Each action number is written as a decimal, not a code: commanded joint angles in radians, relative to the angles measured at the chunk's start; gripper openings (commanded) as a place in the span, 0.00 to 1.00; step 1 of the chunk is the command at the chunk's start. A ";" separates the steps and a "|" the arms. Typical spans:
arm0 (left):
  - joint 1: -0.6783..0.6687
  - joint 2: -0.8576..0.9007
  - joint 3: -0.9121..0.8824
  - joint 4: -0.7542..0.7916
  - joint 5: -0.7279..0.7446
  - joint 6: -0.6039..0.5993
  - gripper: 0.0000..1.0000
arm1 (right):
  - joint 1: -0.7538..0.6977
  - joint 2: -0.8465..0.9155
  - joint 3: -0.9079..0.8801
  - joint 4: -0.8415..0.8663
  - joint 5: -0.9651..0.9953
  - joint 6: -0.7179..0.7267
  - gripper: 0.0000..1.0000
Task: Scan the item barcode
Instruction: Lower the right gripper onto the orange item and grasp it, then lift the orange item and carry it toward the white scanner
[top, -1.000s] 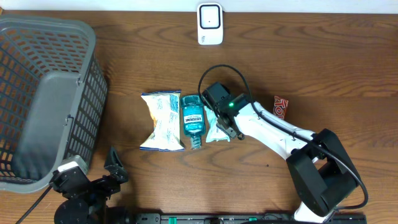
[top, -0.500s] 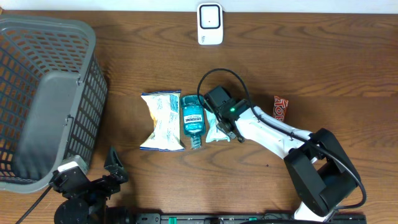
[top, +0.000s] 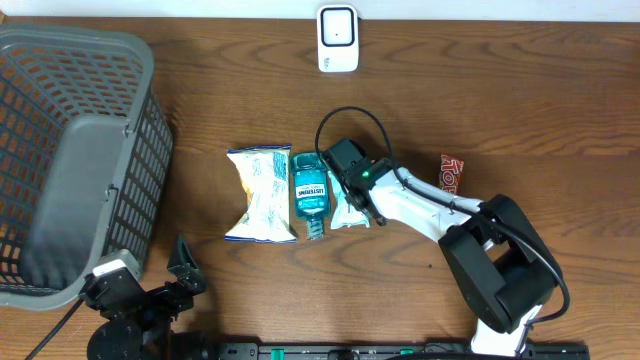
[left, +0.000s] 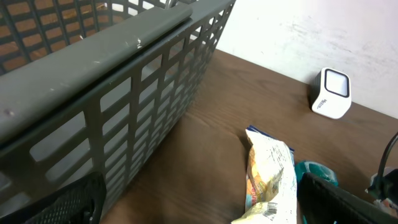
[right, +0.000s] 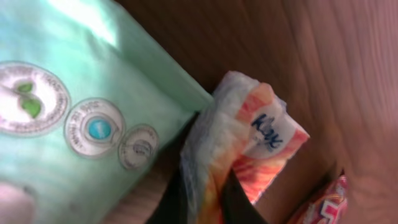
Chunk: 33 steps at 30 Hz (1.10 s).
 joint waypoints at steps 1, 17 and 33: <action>0.005 -0.007 -0.001 0.000 -0.013 0.002 0.98 | -0.019 0.056 0.040 -0.118 -0.210 0.162 0.01; 0.005 -0.007 -0.001 0.000 -0.013 0.002 0.98 | -0.207 0.050 0.565 -1.012 -1.214 0.963 0.01; 0.005 -0.007 -0.001 0.000 -0.013 0.002 0.98 | -0.248 0.050 0.565 -1.035 -1.469 1.295 0.01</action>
